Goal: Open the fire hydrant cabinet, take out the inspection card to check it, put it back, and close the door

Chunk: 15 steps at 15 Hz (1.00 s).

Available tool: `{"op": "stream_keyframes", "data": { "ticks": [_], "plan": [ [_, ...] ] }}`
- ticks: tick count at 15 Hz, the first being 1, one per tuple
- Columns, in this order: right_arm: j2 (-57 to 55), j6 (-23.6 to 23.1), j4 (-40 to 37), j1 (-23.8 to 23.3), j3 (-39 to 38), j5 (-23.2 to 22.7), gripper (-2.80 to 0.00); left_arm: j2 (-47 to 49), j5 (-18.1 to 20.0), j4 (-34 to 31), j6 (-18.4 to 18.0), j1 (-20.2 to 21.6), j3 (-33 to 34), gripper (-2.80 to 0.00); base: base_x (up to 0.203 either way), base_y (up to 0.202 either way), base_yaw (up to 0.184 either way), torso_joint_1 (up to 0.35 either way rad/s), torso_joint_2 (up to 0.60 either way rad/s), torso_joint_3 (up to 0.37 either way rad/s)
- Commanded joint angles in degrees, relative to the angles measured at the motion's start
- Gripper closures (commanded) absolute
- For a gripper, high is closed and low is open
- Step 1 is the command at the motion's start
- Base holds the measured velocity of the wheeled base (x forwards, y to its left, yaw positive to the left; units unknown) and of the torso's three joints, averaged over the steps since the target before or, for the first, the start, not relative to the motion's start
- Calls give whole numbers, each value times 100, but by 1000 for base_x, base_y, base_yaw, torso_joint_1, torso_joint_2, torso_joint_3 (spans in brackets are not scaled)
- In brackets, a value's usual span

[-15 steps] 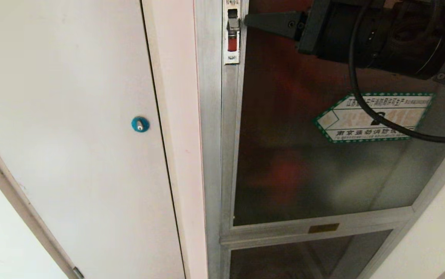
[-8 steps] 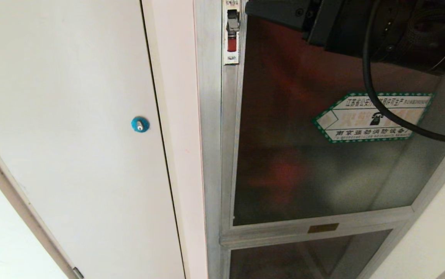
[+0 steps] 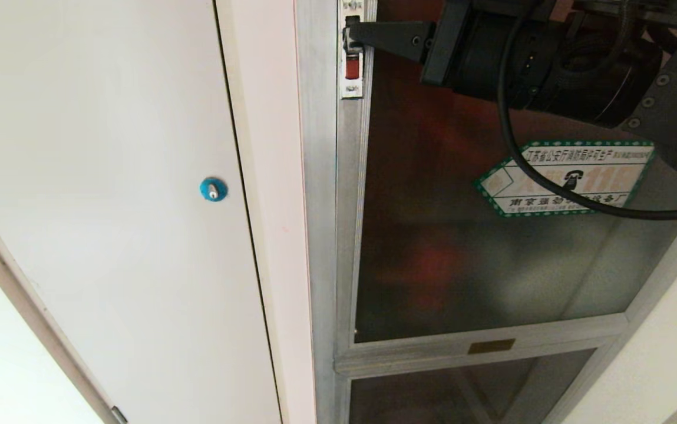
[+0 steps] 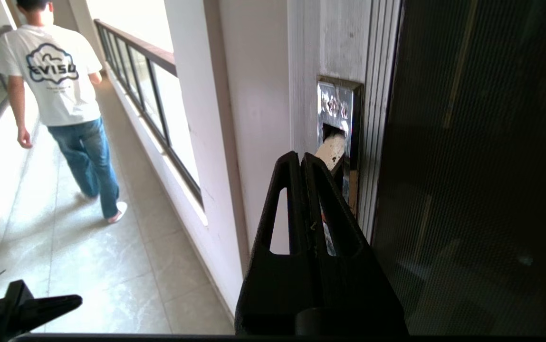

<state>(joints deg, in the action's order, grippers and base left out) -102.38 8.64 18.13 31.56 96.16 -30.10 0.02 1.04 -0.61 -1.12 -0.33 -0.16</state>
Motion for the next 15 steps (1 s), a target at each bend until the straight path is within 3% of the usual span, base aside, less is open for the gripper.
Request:
{"op": "stream_keyframes", "data": {
  "ticks": [1, 12, 15],
  "plan": [
    [-80, 6, -11, -10, -42, 4, 0, 6, 1, -1, -2, -2, 7, 0, 0, 0, 0, 0, 0, 0],
    [-98, 59, 402, -80, -291, 285, 0, 5, 1, -1, -2, -2, 7, 0, 0, 0, 0, 0, 0, 0],
    [-90, 274, 419, -131, -255, 336, 0, 6, 1, -1, -1, 7, 7, 0, 0, 0, 0, 0, 0, 0]
  ]
}}
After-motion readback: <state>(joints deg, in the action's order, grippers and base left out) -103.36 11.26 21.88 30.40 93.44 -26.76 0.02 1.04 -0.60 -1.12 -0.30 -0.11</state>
